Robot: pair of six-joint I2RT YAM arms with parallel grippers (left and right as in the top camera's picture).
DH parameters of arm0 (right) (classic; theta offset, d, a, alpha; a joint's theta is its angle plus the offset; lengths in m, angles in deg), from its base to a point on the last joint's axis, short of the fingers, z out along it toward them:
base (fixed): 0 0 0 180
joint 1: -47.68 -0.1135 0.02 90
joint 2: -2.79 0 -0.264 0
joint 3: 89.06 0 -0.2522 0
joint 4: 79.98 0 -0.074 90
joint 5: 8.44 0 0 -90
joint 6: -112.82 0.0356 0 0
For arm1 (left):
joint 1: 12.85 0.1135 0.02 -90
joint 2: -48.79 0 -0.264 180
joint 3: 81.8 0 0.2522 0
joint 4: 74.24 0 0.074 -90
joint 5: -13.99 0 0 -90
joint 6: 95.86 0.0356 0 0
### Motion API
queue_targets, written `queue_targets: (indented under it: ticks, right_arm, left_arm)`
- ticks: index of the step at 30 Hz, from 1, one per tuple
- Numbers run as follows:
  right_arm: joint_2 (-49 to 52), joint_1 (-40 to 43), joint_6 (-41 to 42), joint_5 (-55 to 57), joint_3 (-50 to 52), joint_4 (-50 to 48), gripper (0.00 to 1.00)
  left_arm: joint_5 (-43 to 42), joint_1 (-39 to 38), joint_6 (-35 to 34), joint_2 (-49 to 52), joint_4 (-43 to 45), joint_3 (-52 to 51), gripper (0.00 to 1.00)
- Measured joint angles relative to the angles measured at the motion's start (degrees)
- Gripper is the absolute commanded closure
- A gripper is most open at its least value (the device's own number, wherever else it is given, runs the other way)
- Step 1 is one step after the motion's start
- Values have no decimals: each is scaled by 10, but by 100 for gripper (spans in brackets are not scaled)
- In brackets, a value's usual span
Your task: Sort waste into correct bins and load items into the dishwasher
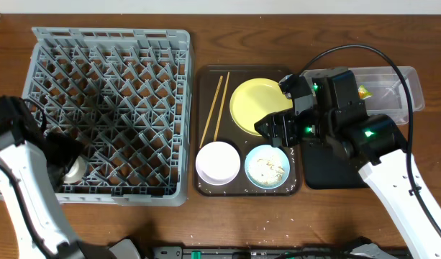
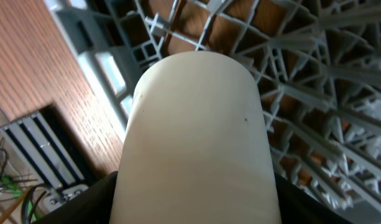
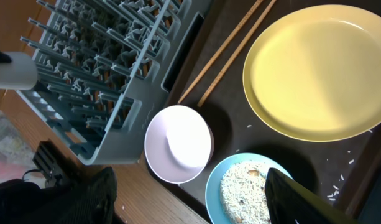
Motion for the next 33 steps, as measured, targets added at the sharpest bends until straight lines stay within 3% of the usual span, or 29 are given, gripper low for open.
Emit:
queue_targets:
  ticks: [4, 15, 21, 27, 33]
  right_arm:
    - [0, 0, 0, 0, 0, 0, 25]
    - [0, 0, 0, 0, 0, 6, 26]
    - [0, -7, 10, 33, 0, 30, 34]
    - [11, -72, 33, 99, 0, 61, 42]
    - [82, -171, 71, 180, 0, 78, 56]
  left_arm:
    - [1, 0, -3, 38, 14, 0, 24]
    - [-7, 0, -10, 80, 5, 0, 17]
    - [-116, -17, 74, 42, 4, 0, 17]
    - [-222, -143, 181, -75, 14, 6, 16]
    - [-238, -292, 229, -147, 14, 12, 16]
